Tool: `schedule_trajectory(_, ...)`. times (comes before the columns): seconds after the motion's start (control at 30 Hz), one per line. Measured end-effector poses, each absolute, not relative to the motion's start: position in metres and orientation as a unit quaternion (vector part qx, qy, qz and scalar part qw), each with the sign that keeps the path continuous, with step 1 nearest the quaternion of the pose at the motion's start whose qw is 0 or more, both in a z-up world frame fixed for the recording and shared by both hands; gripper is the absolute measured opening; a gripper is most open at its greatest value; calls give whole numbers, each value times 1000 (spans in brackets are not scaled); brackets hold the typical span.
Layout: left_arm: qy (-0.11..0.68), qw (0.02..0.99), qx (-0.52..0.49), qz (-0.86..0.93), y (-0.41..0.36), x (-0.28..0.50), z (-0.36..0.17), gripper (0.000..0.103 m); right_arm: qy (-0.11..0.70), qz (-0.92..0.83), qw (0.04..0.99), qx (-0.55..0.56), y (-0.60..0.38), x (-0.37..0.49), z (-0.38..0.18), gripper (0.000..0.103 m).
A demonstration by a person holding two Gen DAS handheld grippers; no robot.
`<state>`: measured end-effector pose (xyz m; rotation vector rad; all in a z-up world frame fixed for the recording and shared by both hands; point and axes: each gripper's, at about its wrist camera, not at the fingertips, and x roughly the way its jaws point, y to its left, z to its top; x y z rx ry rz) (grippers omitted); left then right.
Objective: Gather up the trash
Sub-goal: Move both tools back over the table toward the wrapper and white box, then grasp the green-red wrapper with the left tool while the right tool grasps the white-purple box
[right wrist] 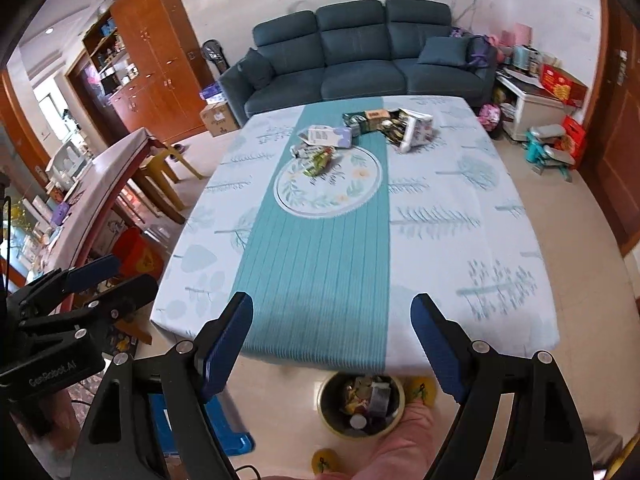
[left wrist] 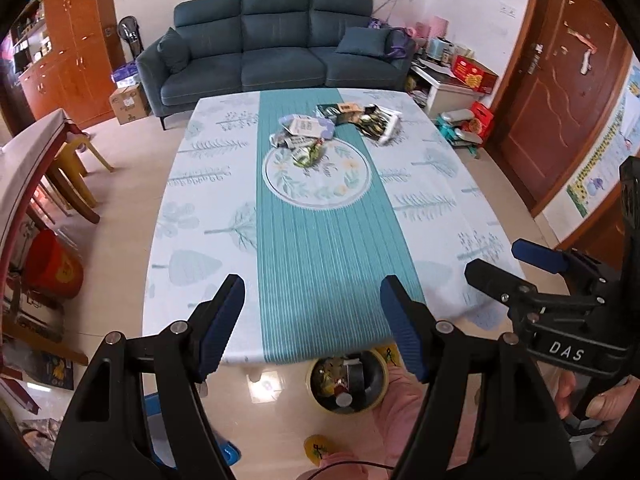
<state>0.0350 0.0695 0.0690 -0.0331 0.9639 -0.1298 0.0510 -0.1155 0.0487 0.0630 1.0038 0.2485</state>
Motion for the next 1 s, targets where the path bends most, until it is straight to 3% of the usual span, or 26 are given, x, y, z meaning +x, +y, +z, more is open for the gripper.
schedule_trajectory(0.3,508,860,-36,-15,56,180,33,67,490,202,848,3,-127,193,29,69)
schedule_trajectory(0.6,610,790,-57,-2,37,353,-67,67,507,266,820,-4,-162,362,-6,68)
schedule_trajectory(1.0,667,743,-44,14,41,437,-154,67,524,337,782,-20,-137,467,-66,68)
